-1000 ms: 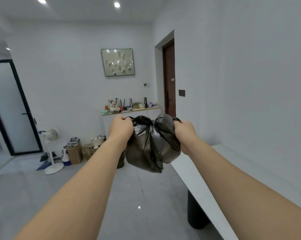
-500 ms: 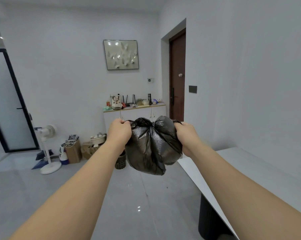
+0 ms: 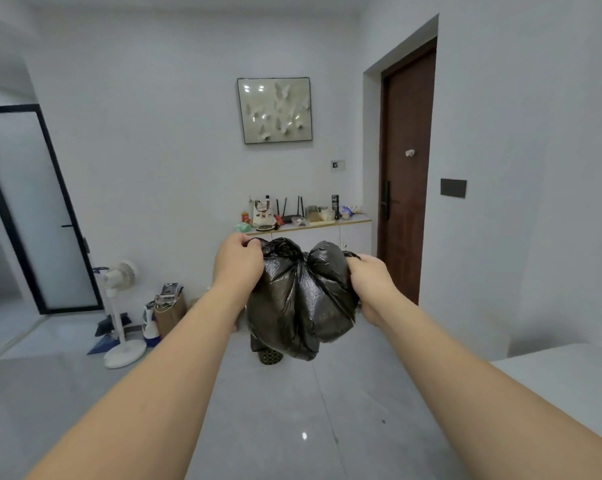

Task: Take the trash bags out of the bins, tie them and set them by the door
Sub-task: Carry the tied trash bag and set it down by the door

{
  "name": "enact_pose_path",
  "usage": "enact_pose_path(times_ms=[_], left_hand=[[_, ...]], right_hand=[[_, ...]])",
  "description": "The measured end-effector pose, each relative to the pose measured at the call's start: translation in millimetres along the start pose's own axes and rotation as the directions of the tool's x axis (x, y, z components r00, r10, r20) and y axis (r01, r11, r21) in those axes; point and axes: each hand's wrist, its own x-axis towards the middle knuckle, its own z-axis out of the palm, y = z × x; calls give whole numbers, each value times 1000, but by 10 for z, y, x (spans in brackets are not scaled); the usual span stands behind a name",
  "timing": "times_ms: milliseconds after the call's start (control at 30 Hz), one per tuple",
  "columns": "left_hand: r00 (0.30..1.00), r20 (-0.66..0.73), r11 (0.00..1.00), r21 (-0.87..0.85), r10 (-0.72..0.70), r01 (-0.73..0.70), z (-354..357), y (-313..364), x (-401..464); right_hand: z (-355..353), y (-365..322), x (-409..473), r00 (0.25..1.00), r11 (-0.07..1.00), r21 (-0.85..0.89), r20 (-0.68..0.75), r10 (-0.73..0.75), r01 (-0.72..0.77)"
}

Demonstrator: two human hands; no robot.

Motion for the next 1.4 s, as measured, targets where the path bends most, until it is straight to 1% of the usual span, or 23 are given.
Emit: enact_pose_path(times_ms=[133,300,433,600,733,833,967,1200,1333,1400], left_hand=[[1000,-7,999,-38,-21,20,85,-459,792],[997,28,987,-143,-69,73,120,-959,1968],[998,48,981,-183,-48,56,233,-1268,2958],[995,68,975,-208,-67,80,479,-1734,3829],[990,89,968,-219,-107,124,799,-2184,4604],[985,117,959,-240,-129,154,1072,-2510,5220],[978,149,947,-265,-146,181,1420,-2745,6095],[979,173,955,-255,-109,151,2010,-3061,7531],[968,224,951,-255,-117,174,2507,-3342,8224],[957,272,947,-267,-103,178,2800,-3443,8551]], right_hand=[[669,165,675,999,1000,23,30,-17,16],[1465,132,1518,1000,1000,-20,2,-22,22],[2087,105,2280,1000,999,-30,-6,-30,30],[2623,274,3060,1000,999,-32,-24,6,-6],[3055,493,3853,998,999,-11,-43,44,-44],[3347,673,4487,998,999,14,-41,44,-44],[3700,792,5388,996,997,41,-54,70,-67],[4301,847,6790,991,995,57,-99,86,-81],[4489,979,7527,985,995,52,-142,96,-89],[4556,1050,7910,978,994,62,-181,105,-95]])
